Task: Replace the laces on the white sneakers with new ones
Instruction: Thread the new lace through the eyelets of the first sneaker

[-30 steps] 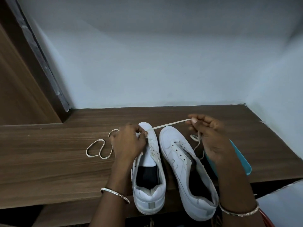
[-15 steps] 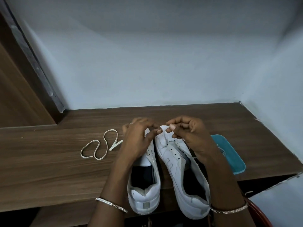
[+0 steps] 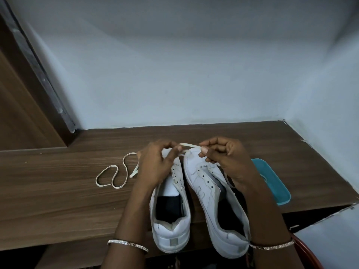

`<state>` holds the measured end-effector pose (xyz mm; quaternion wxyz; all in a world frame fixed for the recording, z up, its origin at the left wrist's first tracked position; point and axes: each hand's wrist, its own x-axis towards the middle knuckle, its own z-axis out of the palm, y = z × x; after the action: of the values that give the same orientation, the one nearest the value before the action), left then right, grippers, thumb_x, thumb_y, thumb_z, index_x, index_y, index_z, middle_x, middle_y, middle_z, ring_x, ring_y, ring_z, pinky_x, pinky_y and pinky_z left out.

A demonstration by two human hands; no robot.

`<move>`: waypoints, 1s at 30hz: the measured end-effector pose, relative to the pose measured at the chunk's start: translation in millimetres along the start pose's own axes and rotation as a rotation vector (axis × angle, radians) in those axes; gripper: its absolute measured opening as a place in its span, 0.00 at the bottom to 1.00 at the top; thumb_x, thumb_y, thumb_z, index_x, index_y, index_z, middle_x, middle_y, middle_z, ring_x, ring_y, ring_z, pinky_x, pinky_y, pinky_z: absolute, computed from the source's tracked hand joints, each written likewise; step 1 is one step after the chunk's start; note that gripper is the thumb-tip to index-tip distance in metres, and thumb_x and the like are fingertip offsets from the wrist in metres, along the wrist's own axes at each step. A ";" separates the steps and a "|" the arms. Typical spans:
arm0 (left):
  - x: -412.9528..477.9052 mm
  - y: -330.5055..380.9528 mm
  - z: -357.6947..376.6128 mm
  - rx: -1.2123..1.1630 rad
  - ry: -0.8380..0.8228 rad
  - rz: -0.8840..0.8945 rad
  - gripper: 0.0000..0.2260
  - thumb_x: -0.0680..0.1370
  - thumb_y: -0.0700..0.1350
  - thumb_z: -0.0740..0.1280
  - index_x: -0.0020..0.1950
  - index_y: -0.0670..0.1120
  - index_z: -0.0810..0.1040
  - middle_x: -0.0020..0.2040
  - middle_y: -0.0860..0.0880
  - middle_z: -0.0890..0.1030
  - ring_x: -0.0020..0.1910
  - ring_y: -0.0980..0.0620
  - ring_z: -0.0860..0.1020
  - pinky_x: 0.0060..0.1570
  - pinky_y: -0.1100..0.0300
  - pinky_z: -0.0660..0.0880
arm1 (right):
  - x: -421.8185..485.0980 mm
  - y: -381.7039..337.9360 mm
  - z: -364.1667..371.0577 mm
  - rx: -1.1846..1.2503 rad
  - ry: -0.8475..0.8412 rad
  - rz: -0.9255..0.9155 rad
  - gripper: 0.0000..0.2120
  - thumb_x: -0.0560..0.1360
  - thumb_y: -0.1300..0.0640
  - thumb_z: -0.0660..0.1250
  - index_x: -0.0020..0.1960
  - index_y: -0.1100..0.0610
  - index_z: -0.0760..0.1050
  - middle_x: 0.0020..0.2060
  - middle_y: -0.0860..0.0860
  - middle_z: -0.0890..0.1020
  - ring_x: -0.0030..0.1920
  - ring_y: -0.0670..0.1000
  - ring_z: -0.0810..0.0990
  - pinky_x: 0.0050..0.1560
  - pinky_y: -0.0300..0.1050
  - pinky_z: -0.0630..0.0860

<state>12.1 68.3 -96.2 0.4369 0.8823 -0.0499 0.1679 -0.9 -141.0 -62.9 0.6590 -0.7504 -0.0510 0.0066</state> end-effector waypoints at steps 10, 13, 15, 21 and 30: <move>-7.4 -22.7 -18.8 0.113 0.379 -0.504 0.09 0.78 0.53 0.66 0.44 0.50 0.81 0.41 0.52 0.81 0.51 0.40 0.79 0.57 0.41 0.73 | 1.7 10.7 -28.6 0.039 0.206 0.029 0.05 0.73 0.63 0.74 0.49 0.58 0.84 0.40 0.56 0.87 0.40 0.51 0.83 0.48 0.45 0.79; -5.5 -24.0 -21.5 0.224 0.275 -0.322 0.10 0.77 0.49 0.68 0.57 0.52 0.81 0.56 0.47 0.81 0.57 0.39 0.78 0.55 0.43 0.73 | 1.8 7.1 -24.5 0.046 0.224 0.020 0.05 0.73 0.62 0.74 0.49 0.57 0.84 0.40 0.55 0.87 0.41 0.52 0.83 0.50 0.49 0.79; -2.5 -13.6 -21.4 0.212 0.151 -0.110 0.14 0.77 0.54 0.67 0.63 0.60 0.78 0.63 0.51 0.77 0.62 0.42 0.75 0.57 0.43 0.72 | 0.8 1.1 -15.1 0.027 0.162 0.006 0.05 0.73 0.62 0.74 0.48 0.57 0.84 0.40 0.55 0.87 0.39 0.51 0.83 0.47 0.46 0.80; -2.4 10.9 -2.7 0.084 -0.096 0.151 0.16 0.74 0.69 0.59 0.52 0.63 0.80 0.58 0.64 0.79 0.63 0.55 0.73 0.63 0.43 0.66 | -1.6 -11.8 18.5 -0.047 0.010 -0.083 0.04 0.72 0.63 0.76 0.47 0.60 0.85 0.36 0.51 0.86 0.35 0.43 0.81 0.37 0.32 0.74; 0.9 -16.6 -16.6 0.251 0.259 -0.153 0.14 0.79 0.56 0.66 0.44 0.47 0.82 0.46 0.46 0.79 0.49 0.41 0.78 0.47 0.46 0.72 | -0.5 -5.0 -8.5 -0.063 0.069 0.023 0.05 0.71 0.61 0.76 0.47 0.57 0.86 0.38 0.54 0.87 0.35 0.47 0.81 0.41 0.39 0.79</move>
<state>12.6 91.6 -99.1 0.3377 0.9021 0.0951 0.2512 -1.1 -148.9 -56.9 0.6363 -0.7711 -0.0197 -0.0135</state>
